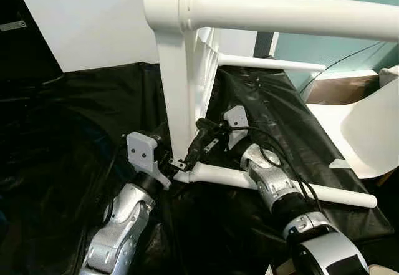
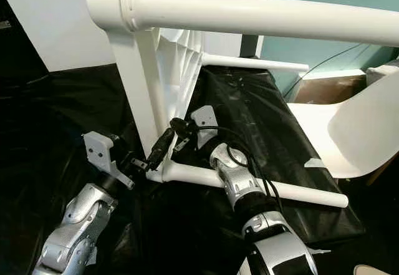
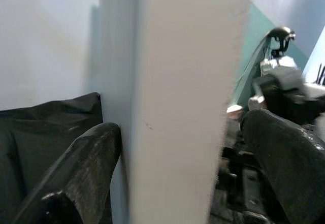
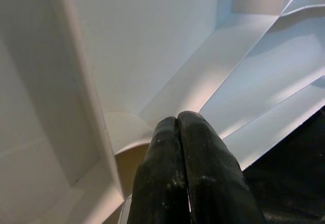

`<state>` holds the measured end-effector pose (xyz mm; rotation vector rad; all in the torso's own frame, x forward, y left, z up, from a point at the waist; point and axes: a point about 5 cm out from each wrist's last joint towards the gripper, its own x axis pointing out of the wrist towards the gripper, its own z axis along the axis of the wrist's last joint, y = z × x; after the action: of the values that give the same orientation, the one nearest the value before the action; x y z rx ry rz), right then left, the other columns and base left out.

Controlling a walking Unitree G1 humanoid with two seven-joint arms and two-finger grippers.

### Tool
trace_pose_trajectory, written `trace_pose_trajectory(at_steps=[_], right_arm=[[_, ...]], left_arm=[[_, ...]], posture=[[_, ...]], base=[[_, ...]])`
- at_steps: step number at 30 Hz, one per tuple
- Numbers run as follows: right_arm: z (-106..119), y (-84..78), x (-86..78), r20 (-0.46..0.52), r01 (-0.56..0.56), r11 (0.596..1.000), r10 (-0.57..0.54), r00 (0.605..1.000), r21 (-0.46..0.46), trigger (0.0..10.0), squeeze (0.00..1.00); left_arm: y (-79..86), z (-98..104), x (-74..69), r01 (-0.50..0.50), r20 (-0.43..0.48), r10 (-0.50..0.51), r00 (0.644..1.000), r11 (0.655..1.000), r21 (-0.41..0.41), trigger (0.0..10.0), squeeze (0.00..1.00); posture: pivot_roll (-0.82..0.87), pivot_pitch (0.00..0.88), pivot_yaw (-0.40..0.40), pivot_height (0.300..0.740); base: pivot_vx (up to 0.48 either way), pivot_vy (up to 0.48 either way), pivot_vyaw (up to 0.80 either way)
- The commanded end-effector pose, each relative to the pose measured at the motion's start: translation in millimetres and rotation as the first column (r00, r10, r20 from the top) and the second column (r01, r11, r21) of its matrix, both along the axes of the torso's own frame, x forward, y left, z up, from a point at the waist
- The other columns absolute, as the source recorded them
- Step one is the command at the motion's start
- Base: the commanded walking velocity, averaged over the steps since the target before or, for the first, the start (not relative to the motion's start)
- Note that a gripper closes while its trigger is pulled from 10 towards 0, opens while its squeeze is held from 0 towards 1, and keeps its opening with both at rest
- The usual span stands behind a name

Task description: Building children table

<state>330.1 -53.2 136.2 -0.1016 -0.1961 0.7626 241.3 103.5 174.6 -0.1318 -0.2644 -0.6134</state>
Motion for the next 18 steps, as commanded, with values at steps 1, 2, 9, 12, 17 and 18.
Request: trace_pose_trajectory(at_steps=[1, 2, 9, 12, 17, 18], right_arm=[[-14, 7.1, -8.4, -0.039, -0.029, 0.999, 0.028, 0.999, -0.044, 10.0, 0.00], [-14, 7.1, -8.4, -0.039, -0.029, 0.999, 0.028, 0.999, -0.044, 10.0, 0.00], [-14, 4.0, -16.3, -0.028, -0.018, 0.999, 0.017, 0.999, -0.030, 10.0, 0.00], [-16, 2.9, -18.6, -0.030, -0.020, 0.999, 0.019, 0.999, -0.035, 10.0, 0.00], [-15, 0.2, -21.1, -0.032, -0.024, 0.999, 0.023, 0.999, -0.036, 10.0, 0.00], [-15, 0.2, -21.1, -0.032, -0.024, 0.999, 0.023, 0.999, -0.036, 10.0, 0.00]], left_arm=[[-8.8, -7, 1.0, 0.032, -0.036, -0.030, 0.999, 0.999, 0.037, 10.0, 0.00], [-8.8, -7, 1.0, 0.032, -0.036, -0.030, 0.999, 0.999, 0.037, 10.0, 0.00], [1.6, -20, 15.3, -0.140, -0.106, 0.150, 0.983, 0.985, 0.102, 10.0, 0.00], [3.9, -23, 20.9, -0.212, -0.125, 0.224, 0.966, 0.972, 0.099, 10.0, 0.00], [0.2, -11, 28.5, -0.260, -0.100, 0.262, 0.960, 0.965, 0.033, 10.0, 0.00], [0.2, -11, 28.5, -0.260, -0.100, 0.262, 0.960, 0.965, 0.033, 10.0, 0.00]], posture=[[0.14, 0.000, 0.015, 0.740], [0.14, 0.000, 0.015, 0.740], [0.14, 0.000, 0.014, 0.740], [0.14, 0.000, 0.015, 0.740], [0.14, 0.000, 0.013, 0.740], [0.14, 0.000, 0.013, 0.740]], base=[[0.000, 0.000, 0.00], [0.000, 0.000, 0.00], [0.000, 0.000, 0.00], [0.000, 0.000, 0.00], [0.000, 0.000, 0.00], [0.000, 0.000, 0.00]])
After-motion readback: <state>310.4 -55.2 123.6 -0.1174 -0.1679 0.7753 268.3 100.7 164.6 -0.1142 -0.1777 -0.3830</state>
